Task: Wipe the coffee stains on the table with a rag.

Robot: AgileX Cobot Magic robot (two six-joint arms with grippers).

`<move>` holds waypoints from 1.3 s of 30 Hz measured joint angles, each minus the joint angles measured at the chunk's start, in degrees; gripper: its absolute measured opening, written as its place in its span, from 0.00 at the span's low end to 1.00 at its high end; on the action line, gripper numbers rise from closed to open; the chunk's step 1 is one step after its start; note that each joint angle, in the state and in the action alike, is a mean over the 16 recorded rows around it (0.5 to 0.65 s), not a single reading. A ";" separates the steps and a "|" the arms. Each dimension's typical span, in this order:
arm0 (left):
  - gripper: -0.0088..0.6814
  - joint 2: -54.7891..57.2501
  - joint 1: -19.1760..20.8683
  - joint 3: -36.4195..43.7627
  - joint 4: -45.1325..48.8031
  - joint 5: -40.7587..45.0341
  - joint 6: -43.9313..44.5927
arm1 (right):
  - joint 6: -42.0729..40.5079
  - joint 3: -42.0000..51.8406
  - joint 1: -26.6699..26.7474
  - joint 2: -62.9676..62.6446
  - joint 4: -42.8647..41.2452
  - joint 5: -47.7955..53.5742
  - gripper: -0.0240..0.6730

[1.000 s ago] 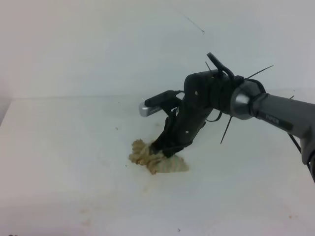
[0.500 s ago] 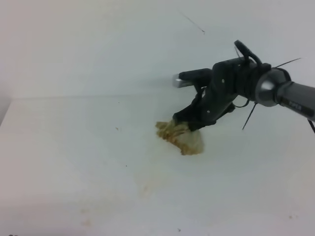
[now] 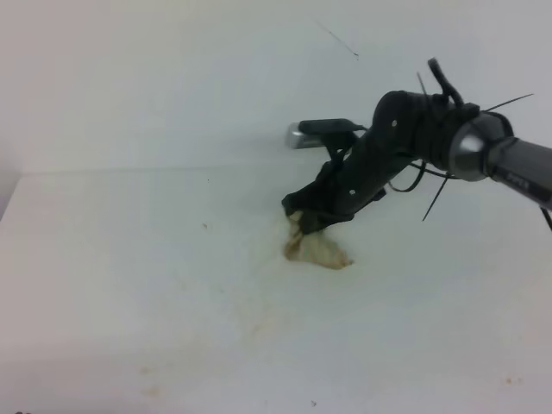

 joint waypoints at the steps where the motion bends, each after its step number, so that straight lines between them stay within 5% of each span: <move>1: 0.01 0.00 0.00 0.00 0.00 0.00 0.00 | -1.18 0.00 0.75 -0.02 1.16 0.41 0.03; 10: 0.01 0.00 0.00 0.00 0.00 0.00 0.00 | -6.38 0.17 5.70 -2.92 4.29 4.60 0.03; 17: 0.01 0.00 0.00 0.00 0.00 0.00 0.00 | -7.01 4.44 3.99 -11.25 1.03 5.73 0.03; 34: 0.01 0.00 0.00 0.00 0.00 0.00 0.00 | -6.10 38.40 -6.54 -32.66 1.80 -12.83 0.04; 39: 0.01 0.00 0.00 0.00 0.00 0.00 0.00 | -4.13 46.25 -6.91 -33.25 0.58 -19.64 0.11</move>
